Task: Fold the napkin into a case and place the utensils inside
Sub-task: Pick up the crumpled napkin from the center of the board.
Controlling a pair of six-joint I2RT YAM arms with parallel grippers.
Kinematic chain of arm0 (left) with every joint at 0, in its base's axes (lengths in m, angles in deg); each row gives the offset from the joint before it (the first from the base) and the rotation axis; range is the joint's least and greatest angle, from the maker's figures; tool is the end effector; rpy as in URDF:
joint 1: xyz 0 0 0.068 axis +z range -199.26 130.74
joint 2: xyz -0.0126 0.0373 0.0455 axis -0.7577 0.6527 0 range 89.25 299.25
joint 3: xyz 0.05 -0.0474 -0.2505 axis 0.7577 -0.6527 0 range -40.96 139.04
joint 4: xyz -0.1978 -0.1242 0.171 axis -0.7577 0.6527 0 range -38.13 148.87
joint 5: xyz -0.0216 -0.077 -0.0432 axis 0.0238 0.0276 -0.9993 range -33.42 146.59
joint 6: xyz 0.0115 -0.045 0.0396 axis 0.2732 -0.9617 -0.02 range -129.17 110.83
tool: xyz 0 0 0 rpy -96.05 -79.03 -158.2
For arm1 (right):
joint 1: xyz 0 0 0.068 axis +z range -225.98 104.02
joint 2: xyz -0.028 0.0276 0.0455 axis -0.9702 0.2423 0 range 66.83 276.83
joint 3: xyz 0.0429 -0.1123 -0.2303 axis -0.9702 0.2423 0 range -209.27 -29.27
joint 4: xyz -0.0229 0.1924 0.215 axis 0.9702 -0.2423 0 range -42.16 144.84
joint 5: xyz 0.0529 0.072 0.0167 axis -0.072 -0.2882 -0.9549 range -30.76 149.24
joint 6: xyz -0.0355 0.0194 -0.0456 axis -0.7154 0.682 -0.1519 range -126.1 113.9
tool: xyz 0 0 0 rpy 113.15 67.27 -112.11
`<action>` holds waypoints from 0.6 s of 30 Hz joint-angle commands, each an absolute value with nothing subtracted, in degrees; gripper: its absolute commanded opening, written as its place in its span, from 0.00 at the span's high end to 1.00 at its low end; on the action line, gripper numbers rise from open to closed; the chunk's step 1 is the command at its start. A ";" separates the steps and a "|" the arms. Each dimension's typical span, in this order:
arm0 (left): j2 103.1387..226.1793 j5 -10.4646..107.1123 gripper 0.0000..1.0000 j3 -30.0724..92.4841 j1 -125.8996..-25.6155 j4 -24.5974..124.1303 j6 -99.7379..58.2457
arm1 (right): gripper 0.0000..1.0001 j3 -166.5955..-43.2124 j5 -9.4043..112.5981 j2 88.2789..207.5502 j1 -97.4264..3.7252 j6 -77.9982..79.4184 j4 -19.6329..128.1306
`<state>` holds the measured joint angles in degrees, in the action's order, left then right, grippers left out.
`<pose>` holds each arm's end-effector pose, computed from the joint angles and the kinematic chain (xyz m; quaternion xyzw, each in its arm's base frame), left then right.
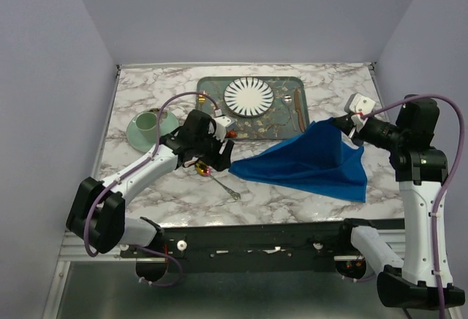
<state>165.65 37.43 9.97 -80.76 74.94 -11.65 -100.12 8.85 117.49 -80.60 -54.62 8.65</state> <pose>0.2586 -0.1760 0.2054 0.2881 0.8780 -0.2508 0.2884 0.1930 0.0196 0.4132 -0.4961 0.6274 0.1084 0.5904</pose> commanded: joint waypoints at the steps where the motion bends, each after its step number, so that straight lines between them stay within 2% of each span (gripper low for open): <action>1: 168.96 34.26 0.24 11.51 -80.81 74.98 -13.21 | 0.99 -100.02 11.33 118.60 -80.90 -54.01 7.56; 18: 186.10 25.57 0.35 18.62 -79.49 71.21 -11.01 | 0.99 -101.08 10.90 117.37 -80.90 -50.75 9.76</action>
